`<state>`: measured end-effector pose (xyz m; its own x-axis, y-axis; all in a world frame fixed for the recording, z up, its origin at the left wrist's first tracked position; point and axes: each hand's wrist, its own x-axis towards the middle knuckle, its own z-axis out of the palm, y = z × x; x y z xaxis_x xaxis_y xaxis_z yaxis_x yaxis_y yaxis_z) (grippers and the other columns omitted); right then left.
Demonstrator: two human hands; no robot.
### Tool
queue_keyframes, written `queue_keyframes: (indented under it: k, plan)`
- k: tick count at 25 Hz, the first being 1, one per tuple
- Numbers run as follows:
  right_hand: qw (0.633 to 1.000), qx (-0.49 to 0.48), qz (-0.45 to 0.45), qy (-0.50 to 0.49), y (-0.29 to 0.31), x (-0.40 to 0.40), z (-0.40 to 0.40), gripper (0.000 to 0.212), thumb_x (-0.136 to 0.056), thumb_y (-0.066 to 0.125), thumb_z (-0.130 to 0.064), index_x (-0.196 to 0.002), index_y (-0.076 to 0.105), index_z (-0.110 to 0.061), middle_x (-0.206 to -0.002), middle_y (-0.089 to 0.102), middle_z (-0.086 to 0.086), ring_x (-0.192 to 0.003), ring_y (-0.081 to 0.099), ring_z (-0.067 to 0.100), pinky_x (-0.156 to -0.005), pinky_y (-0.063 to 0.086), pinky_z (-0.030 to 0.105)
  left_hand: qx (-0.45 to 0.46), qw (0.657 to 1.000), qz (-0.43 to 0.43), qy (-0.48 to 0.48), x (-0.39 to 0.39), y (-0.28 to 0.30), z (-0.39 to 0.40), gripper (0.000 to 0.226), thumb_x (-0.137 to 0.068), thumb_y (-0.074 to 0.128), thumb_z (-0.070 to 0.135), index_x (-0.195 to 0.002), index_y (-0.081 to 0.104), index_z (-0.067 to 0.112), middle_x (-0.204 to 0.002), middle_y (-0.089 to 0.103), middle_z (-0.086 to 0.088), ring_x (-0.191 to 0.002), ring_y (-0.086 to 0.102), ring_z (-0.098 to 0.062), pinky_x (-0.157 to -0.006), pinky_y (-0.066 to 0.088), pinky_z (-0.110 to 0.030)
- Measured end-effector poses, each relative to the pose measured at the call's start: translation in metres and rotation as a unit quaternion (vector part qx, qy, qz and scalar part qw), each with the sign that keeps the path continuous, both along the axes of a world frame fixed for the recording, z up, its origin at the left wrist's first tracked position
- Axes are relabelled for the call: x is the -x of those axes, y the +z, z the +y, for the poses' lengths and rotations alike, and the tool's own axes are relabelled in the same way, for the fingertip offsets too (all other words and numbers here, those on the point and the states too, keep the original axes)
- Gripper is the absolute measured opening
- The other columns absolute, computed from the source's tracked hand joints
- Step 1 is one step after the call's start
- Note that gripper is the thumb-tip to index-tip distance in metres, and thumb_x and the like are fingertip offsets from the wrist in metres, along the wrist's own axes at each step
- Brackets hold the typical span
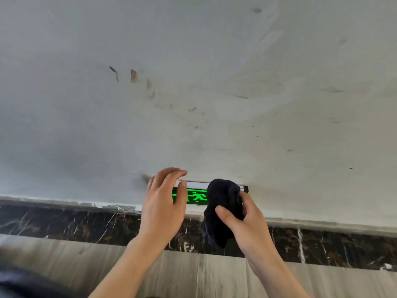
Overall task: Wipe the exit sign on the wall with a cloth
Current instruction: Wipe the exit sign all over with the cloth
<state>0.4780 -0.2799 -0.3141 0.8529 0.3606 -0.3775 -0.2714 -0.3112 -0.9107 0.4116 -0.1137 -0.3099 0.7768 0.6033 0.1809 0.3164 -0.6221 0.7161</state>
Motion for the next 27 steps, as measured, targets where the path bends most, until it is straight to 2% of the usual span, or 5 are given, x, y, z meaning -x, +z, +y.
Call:
queue_keyframes:
  k: [8,15,20,24,27]
  plan:
    - [0.999,-0.021,-0.046,0.011,-0.095,-0.01,0.008,0.05,-0.071,0.075,-0.042,-0.118,0.059,-0.04,-0.109,0.071,-0.014,-0.102,0.065,0.007,-0.095,0.052,0.042,-0.381,0.913,-0.133,-0.058,-0.048,-0.063,0.052,0.047,-0.095,0.049,0.022,-0.138,0.058,0.004,-0.152,0.048,-0.018,-0.145,0.034,-0.036,-0.122,0.021,-0.048]
    - [0.996,-0.04,-0.069,0.027,-0.122,-0.02,0.006,0.05,-0.075,0.075,-0.04,-0.121,0.057,-0.041,-0.112,0.069,-0.015,-0.106,0.064,0.009,-0.096,0.051,0.043,-0.622,0.746,-0.226,-0.075,-0.117,-0.036,0.098,0.057,-0.096,0.054,0.023,-0.149,0.039,0.01,-0.156,0.031,-0.01,-0.144,0.031,-0.034,-0.124,0.012,-0.049]
    - [0.987,-0.019,-0.154,0.049,-0.131,-0.024,0.023,0.049,-0.077,0.075,-0.032,-0.112,0.052,-0.057,-0.107,0.065,-0.034,-0.101,0.06,-0.009,-0.081,0.047,0.014,-0.731,0.637,-0.238,-0.058,-0.144,-0.027,0.135,0.062,-0.103,0.038,0.036,-0.158,0.031,0.01,-0.157,0.035,-0.008,-0.145,0.034,-0.031,-0.123,0.013,-0.052]
    - [0.931,0.049,-0.358,0.046,-0.131,-0.027,0.054,0.054,-0.081,0.071,-0.026,-0.123,0.047,-0.051,-0.119,0.054,-0.03,-0.105,0.049,-0.018,-0.079,0.039,0.001,-0.74,0.62,-0.255,-0.054,-0.151,-0.032,0.141,0.064,-0.102,0.034,0.039,-0.16,0.028,0.012,-0.158,0.036,-0.006,-0.148,0.027,-0.029,-0.123,0.013,-0.053]
    - [0.83,0.098,-0.548,0.041,-0.137,-0.03,0.09,0.064,-0.076,0.073,-0.009,-0.13,0.048,-0.03,-0.116,0.059,-0.005,-0.098,0.061,0.009,-0.078,0.05,0.016,-0.735,0.622,-0.26,-0.063,-0.153,-0.035,0.142,0.065,-0.101,0.034,0.039,-0.16,0.028,0.013,-0.158,0.035,-0.005,-0.148,0.026,-0.028,-0.123,0.012,-0.054]
